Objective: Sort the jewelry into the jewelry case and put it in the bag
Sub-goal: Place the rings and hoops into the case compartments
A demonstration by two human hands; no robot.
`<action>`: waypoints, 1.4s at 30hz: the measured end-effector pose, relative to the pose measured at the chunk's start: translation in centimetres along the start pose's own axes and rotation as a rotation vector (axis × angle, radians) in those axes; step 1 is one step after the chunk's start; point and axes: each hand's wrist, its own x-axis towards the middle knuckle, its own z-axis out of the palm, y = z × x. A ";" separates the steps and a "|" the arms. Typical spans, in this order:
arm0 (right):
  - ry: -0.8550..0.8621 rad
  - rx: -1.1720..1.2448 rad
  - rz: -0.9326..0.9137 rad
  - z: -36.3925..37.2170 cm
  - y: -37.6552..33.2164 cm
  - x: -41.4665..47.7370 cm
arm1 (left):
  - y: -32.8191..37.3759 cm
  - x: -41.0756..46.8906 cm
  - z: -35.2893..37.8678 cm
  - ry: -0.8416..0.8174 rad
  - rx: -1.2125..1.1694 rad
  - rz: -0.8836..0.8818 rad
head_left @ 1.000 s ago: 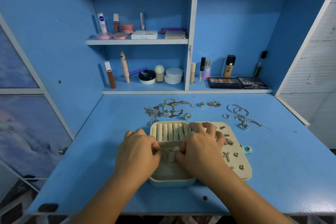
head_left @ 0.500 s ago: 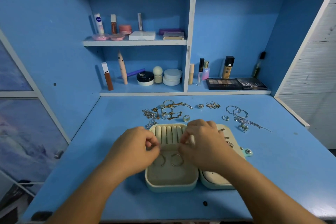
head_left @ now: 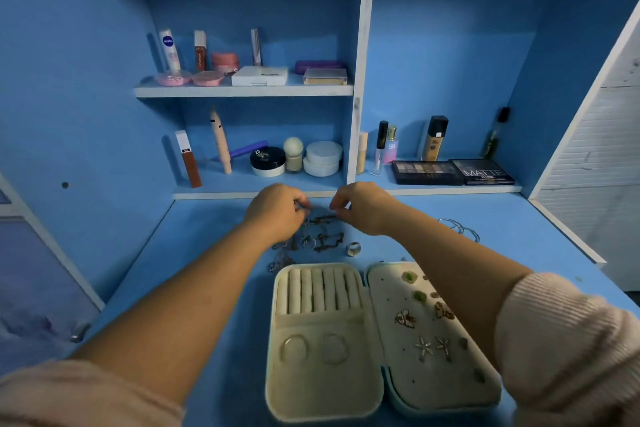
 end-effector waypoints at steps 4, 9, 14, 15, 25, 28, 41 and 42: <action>0.007 -0.004 0.061 0.8 0.4 2.3 | -0.2 1.4 1.0 -0.079 0.048 0.058; -0.001 0.000 0.164 1.9 0.3 4.5 | -0.3 1.8 1.9 -0.078 0.148 0.088; 0.051 0.030 0.277 3.2 0.3 5.8 | -1.0 1.0 2.2 -0.015 0.085 0.061; 0.053 0.033 0.293 3.2 0.3 5.8 | -1.0 0.8 2.3 -0.006 0.085 0.061; -0.066 -0.023 0.275 2.5 0.7 4.6 | -0.7 0.3 2.2 0.022 0.189 0.070; 0.030 0.052 0.246 2.1 0.4 3.9 | -0.5 0.5 2.3 0.029 0.242 0.092; 0.205 0.492 0.167 0.4 0.5 -2.8 | -0.8 0.3 3.0 0.024 0.258 0.164; 0.214 0.475 0.152 0.4 0.4 -3.7 | -0.7 0.3 2.9 0.050 0.237 0.151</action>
